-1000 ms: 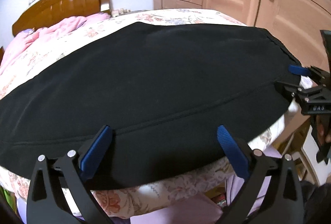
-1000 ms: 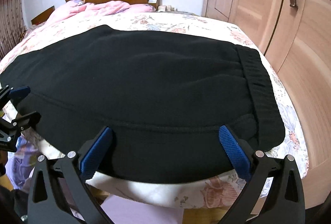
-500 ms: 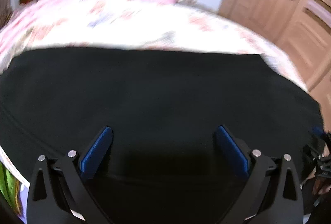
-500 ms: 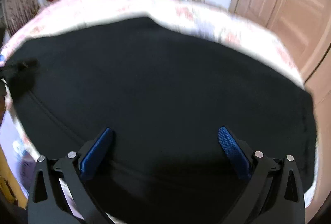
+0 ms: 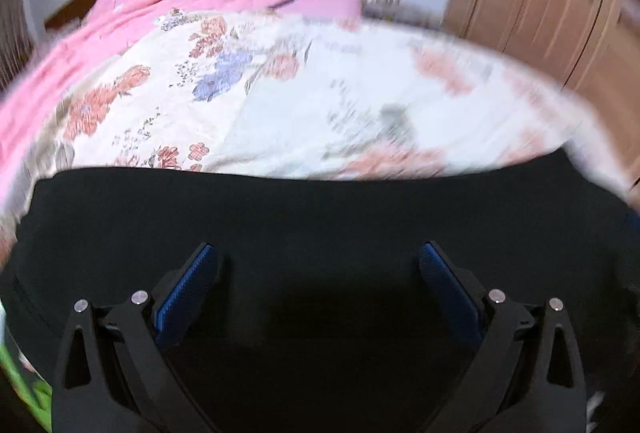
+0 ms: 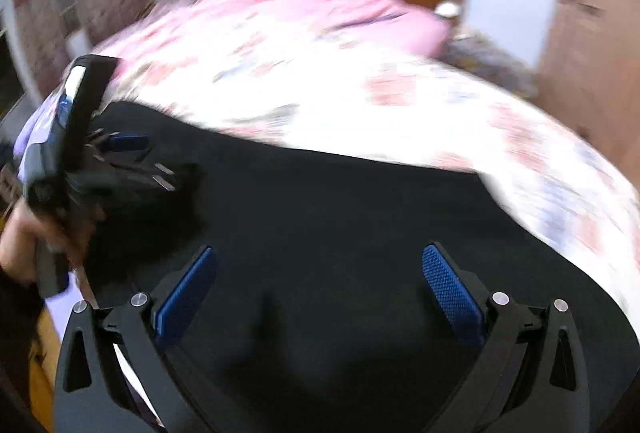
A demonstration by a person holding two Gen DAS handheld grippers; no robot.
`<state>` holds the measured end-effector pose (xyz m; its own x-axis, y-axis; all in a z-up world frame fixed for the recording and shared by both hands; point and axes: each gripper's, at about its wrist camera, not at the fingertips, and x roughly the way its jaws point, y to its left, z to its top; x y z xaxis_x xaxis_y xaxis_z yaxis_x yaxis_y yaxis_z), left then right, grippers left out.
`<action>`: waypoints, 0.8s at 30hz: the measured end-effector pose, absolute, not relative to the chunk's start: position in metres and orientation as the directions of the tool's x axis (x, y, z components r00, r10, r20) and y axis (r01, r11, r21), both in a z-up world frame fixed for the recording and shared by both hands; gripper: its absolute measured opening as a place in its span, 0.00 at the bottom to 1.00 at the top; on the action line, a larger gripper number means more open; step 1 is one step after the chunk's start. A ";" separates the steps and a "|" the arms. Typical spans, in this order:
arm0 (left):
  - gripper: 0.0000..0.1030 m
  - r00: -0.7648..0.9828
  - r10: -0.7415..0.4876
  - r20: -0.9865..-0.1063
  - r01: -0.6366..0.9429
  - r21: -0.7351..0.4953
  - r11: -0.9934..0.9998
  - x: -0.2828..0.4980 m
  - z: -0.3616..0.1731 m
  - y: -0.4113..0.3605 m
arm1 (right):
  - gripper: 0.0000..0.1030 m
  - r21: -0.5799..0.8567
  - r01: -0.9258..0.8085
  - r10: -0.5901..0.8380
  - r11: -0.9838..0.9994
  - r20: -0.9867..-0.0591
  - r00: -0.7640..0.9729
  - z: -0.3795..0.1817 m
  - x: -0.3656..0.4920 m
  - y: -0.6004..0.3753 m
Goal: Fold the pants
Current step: 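Grasp the folded pants edge with both tools and lift it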
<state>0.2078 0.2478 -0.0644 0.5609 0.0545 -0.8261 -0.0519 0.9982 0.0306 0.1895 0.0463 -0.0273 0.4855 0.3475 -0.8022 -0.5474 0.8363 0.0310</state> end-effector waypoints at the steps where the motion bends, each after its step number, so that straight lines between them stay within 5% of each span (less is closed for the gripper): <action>1: 0.99 0.558 0.078 -0.826 -0.054 0.058 0.997 0.211 -0.073 0.250 | 0.96 0.030 -0.573 0.353 0.819 -0.814 0.462 -0.034 0.197 0.063; 3: 0.99 0.592 0.027 -0.805 -0.070 -0.018 0.997 0.208 -0.077 0.269 | 0.96 -0.009 -0.599 0.318 0.801 -0.842 0.437 -0.051 0.211 0.089; 6: 0.99 0.610 0.108 -0.785 -0.167 0.006 0.986 0.201 -0.076 0.301 | 0.96 -0.023 -0.618 0.300 0.786 -0.860 0.413 -0.075 0.223 0.100; 14: 0.99 0.601 0.149 -0.785 -0.285 -0.036 0.958 0.196 -0.079 0.377 | 0.96 -0.016 -0.579 0.317 0.815 -0.824 0.469 -0.061 0.201 0.102; 18: 0.99 0.601 0.167 -0.781 -0.291 -0.020 0.956 0.198 -0.081 0.376 | 0.96 0.015 -0.674 0.398 0.739 -0.817 0.418 -0.057 0.209 0.158; 21: 0.99 0.604 0.143 -0.784 -0.295 -0.054 0.954 0.197 -0.082 0.380 | 0.96 -0.115 -0.703 0.340 0.702 -0.813 0.473 -0.072 0.209 0.191; 24: 0.98 0.624 0.154 -0.766 -0.282 -0.036 0.959 0.186 -0.072 0.374 | 0.96 -0.024 -0.701 0.396 0.713 -0.811 0.430 -0.072 0.220 0.180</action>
